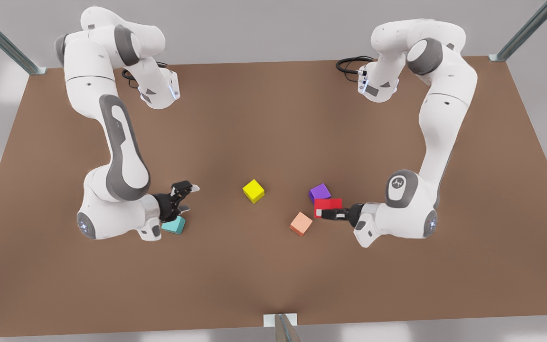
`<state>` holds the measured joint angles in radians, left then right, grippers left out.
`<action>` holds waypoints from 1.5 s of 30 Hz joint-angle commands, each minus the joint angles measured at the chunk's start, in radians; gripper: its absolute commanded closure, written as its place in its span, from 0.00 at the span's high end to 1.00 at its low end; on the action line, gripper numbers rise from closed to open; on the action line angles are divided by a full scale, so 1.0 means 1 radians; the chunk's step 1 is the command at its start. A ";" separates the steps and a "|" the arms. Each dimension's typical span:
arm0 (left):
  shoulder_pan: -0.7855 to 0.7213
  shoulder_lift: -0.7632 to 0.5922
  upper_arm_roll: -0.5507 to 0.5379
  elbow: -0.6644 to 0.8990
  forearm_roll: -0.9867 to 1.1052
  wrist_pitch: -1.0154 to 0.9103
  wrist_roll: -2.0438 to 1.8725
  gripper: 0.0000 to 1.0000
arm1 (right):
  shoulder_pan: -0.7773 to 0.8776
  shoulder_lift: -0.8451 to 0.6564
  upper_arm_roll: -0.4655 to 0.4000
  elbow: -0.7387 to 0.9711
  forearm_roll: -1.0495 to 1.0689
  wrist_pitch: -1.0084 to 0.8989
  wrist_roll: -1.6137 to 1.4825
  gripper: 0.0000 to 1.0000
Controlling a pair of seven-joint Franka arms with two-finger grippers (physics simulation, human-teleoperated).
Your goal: Pick up red wooden cube and pass to hand red wooden cube and place in blue wooden cube
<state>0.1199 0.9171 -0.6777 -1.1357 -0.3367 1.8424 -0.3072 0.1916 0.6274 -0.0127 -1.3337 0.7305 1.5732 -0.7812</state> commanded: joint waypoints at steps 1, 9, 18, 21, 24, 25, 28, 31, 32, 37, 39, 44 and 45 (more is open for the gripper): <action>-0.005 0.049 -0.034 0.057 -0.018 -0.074 -0.005 0.58 | 0.017 0.034 0.005 -0.009 0.234 0.278 -1.085 1.00; -0.063 0.204 -0.069 0.128 -0.337 0.018 0.378 0.58 | 0.130 0.118 0.005 -0.025 0.607 0.470 -1.253 1.00; -0.071 0.213 -0.072 0.126 -0.352 0.063 0.609 0.58 | 0.187 0.098 0.036 -0.130 0.747 0.585 -1.251 1.00; -0.071 0.220 -0.072 0.126 -0.352 0.077 0.632 0.58 | 0.189 0.066 0.071 -0.211 0.814 0.588 -1.244 1.00; -0.071 0.226 -0.072 0.123 -0.352 0.106 0.641 0.58 | 0.186 0.071 0.103 -0.214 0.889 0.588 -1.244 1.00; -0.075 0.226 -0.074 0.122 -0.352 0.138 0.646 0.58 | 0.187 0.075 0.103 -0.213 0.895 0.588 -1.244 1.00; -0.080 0.227 -0.074 0.122 -0.354 0.175 0.646 0.58 | 0.187 0.092 0.115 -0.203 0.946 0.593 -1.248 1.00; -0.085 0.227 -0.074 0.120 -0.398 0.184 0.648 0.58 | 0.192 0.098 0.132 -0.197 0.989 0.602 -1.242 1.00; -0.085 0.227 -0.074 0.119 -0.417 0.184 0.648 0.58 | 0.189 0.100 0.146 -0.194 0.994 0.605 -1.244 1.00; -0.086 0.230 -0.074 0.117 -0.418 0.186 0.646 0.59 | 0.189 0.118 0.172 -0.154 1.003 0.634 -1.244 1.00; -0.086 0.230 -0.074 0.117 -0.418 0.186 0.645 0.60 | 0.189 0.130 0.174 -0.137 1.003 0.634 -1.244 1.00; -0.094 0.229 -0.076 0.117 -0.449 0.204 0.640 0.59 | 0.187 0.132 0.174 -0.133 1.003 0.634 -1.244 1.00; -0.094 0.229 -0.076 0.117 -0.449 0.204 0.640 0.59 | 0.187 0.132 0.172 -0.133 1.003 0.634 -1.244 1.00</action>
<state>0.0267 1.1478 -0.7524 -1.0188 -0.7651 2.0382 0.2323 0.3794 0.7605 0.1599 -1.4667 1.7325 2.2016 -1.9226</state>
